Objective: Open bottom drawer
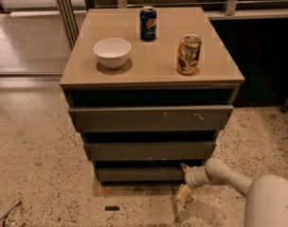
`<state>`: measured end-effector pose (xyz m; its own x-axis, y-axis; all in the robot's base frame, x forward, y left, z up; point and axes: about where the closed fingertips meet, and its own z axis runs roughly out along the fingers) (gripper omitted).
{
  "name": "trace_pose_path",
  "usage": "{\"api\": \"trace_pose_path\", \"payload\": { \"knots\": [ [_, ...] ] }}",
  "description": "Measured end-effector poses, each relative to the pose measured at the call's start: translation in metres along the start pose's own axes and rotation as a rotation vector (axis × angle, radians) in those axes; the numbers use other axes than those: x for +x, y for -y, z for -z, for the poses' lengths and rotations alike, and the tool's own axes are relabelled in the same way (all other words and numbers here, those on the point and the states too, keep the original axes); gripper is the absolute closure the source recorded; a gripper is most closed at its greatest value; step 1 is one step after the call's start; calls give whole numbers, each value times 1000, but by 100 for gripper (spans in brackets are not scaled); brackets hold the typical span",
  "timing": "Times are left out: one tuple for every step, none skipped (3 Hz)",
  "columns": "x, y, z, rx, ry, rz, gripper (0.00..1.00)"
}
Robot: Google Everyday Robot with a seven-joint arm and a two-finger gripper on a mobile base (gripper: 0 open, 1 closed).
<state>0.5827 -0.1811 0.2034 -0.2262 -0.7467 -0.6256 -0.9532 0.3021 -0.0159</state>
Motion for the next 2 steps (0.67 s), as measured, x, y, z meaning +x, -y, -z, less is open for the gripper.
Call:
{"api": "trace_pose_path", "payload": {
  "knots": [
    [-1, 28, -27, -26, 29, 37, 0],
    [-2, 27, -28, -29, 29, 36, 0]
  ]
}}
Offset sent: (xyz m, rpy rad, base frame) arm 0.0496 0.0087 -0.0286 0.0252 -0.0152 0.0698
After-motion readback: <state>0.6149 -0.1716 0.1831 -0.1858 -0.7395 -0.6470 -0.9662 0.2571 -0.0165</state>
